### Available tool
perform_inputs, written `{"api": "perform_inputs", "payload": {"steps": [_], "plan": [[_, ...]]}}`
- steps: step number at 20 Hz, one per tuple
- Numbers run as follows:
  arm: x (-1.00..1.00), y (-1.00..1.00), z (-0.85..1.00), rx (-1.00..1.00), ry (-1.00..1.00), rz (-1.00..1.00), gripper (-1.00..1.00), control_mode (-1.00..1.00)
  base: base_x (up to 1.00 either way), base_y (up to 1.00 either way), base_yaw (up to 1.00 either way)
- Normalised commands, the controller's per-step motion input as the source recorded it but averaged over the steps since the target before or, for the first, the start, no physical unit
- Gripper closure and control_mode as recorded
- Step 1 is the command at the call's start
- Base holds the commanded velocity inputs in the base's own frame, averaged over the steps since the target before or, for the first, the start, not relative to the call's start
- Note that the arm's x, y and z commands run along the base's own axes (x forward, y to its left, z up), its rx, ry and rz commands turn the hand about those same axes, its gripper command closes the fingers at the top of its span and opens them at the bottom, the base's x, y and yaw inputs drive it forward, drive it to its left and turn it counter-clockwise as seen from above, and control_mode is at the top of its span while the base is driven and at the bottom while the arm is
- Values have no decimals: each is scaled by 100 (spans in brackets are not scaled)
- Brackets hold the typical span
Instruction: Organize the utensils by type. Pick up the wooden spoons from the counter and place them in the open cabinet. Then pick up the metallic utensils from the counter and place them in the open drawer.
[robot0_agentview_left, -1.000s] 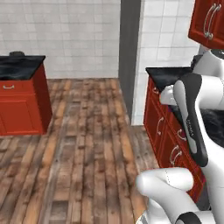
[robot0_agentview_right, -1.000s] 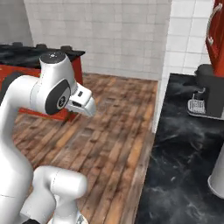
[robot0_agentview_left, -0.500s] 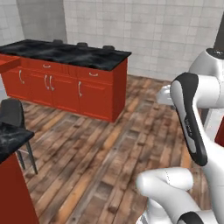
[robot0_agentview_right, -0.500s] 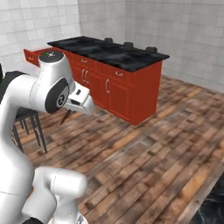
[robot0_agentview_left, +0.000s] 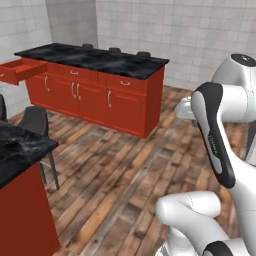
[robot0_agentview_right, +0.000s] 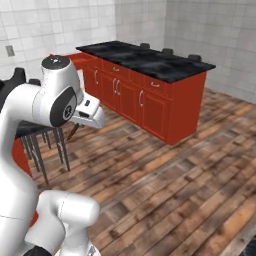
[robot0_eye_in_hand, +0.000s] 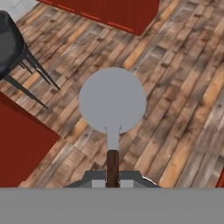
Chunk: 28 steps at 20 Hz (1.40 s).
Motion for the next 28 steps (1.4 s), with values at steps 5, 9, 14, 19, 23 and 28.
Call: {"api": "perform_inputs", "payload": {"steps": [5, 9, 14, 19, 23, 28], "plan": [[0, 0, 0, 0, 0, 0, 100, 100, 100, 0, 25], [0, 0, 0, 0, 0, 0, 100, 100, 35, 12, 23], [0, 0, 0, 0, 0, 0, 100, 100, 21, 57, 5], [0, 0, 0, 0, 0, 0, 100, 100, 53, 78, -8], [0, 0, 0, 0, 0, 0, 100, 100, 64, 71, -18], [0, 0, 0, 0, 0, 0, 100, 100, 92, 11, -2]]}}
